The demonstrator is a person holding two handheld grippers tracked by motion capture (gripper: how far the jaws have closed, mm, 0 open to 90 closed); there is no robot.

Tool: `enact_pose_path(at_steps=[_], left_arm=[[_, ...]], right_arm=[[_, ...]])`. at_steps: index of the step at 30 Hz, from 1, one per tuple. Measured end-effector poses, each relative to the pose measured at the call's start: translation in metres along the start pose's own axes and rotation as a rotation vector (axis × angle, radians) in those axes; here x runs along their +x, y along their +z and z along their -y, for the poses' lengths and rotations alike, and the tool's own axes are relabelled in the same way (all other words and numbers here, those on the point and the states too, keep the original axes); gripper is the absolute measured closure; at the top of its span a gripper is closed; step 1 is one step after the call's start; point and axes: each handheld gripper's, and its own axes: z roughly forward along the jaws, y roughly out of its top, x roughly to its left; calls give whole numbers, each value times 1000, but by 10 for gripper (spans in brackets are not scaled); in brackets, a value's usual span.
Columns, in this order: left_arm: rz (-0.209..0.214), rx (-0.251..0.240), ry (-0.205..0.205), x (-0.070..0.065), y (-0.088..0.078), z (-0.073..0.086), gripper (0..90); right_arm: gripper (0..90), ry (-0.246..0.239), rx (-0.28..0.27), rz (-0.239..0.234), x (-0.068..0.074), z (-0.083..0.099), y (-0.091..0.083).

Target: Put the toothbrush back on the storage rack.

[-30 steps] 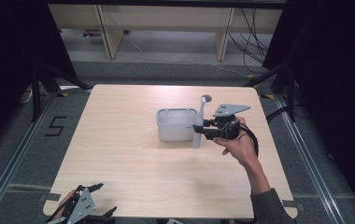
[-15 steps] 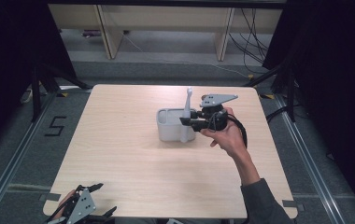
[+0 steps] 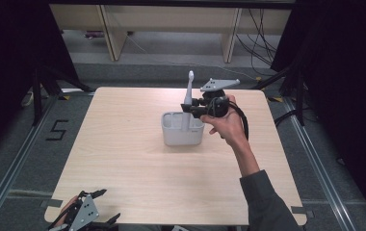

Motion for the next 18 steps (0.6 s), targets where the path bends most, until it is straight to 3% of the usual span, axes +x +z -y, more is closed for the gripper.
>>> enact_pose_path(at_steps=[1,8,18], left_arm=[[2,-4,-2,0,1,0,148],[-3,0,8,1,-1,0,148],[-1,-2,6,0,-1,0,149]], right_arm=[[670,-13,-1,3,-3,-2,1],[670,14,-9,40,-12,-13,17],[670,31,4,76,-20,-6,42]])
